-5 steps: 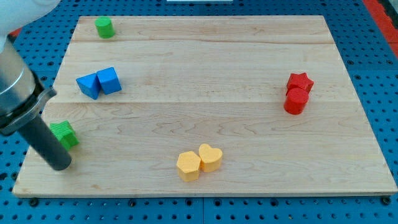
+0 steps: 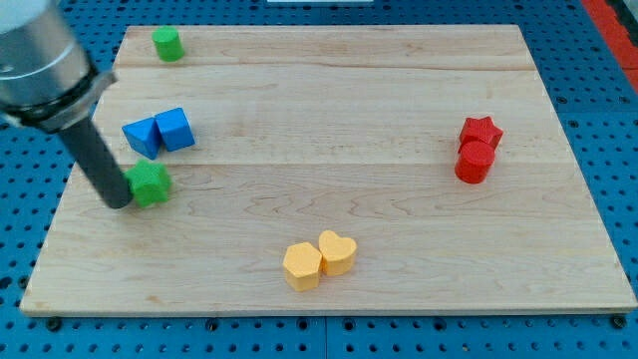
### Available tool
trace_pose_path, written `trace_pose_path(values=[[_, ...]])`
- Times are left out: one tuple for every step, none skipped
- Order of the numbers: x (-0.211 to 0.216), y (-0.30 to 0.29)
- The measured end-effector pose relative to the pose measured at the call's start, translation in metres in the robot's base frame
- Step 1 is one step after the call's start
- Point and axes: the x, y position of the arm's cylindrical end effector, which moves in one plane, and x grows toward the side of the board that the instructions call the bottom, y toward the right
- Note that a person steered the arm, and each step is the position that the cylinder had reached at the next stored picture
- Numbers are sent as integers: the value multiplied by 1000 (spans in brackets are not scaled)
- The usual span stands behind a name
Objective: Move the green star towards top left
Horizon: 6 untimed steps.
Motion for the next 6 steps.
trace_pose_path(values=[[-3, 32], [6, 22], [-21, 37], [-57, 82], [-79, 117], [-109, 116]])
